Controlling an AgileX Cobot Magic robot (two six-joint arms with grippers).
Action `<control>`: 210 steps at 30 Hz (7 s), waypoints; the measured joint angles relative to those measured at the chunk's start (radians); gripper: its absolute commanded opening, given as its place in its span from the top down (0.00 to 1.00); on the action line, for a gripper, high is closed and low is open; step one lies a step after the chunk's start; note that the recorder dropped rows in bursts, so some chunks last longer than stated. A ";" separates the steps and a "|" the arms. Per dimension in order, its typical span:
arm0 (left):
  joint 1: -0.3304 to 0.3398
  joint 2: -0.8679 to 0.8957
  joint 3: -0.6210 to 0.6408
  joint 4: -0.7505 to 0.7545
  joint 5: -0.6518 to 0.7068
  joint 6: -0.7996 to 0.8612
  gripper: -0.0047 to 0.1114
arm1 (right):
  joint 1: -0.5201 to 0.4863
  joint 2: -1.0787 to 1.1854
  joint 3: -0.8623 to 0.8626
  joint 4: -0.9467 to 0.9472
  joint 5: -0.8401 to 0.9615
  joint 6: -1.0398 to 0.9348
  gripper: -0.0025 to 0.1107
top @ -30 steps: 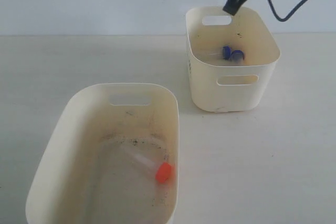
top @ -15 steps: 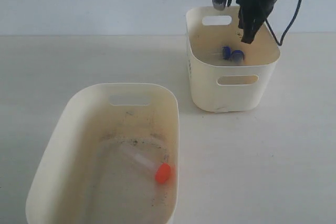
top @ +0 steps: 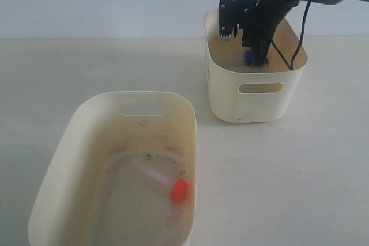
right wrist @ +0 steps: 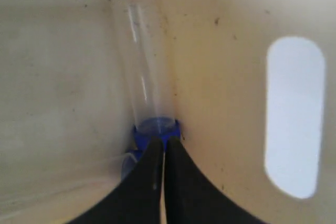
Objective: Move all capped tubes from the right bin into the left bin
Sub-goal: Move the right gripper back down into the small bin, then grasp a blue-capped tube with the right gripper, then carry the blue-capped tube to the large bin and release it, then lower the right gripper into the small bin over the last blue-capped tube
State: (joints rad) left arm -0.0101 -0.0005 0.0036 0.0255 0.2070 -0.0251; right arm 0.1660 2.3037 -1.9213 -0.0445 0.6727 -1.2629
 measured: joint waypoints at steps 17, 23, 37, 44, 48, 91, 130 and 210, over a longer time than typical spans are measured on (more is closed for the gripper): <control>0.000 0.000 0.000 0.000 0.000 0.000 0.92 | 0.024 0.075 0.000 0.000 -0.018 -0.074 0.45; 0.000 0.000 0.000 0.000 0.000 0.000 0.92 | 0.024 0.085 0.000 0.000 -0.054 -0.091 0.45; 0.000 0.000 0.000 0.000 0.000 0.000 0.92 | 0.024 0.123 -0.001 0.000 -0.153 -0.094 0.45; 0.000 0.000 0.000 0.000 0.000 0.000 0.92 | 0.024 0.142 -0.010 0.000 -0.197 -0.096 0.45; 0.000 0.000 0.000 0.000 0.000 0.000 0.92 | 0.024 0.148 -0.010 0.000 -0.203 -0.096 0.52; 0.000 0.000 0.000 0.000 0.000 0.000 0.92 | 0.024 -0.415 -0.010 0.300 0.500 0.322 0.98; 0.000 0.000 0.000 0.000 0.000 0.000 0.92 | 0.543 -0.529 0.488 0.522 0.429 1.000 0.45; 0.000 0.000 0.000 0.000 0.000 0.000 0.92 | 0.086 0.081 -0.218 -0.161 0.547 1.621 0.18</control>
State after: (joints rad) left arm -0.0101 -0.0005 0.0036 0.0255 0.2070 -0.0251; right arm 0.2521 2.3852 -2.1396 -0.2058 1.2192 0.3580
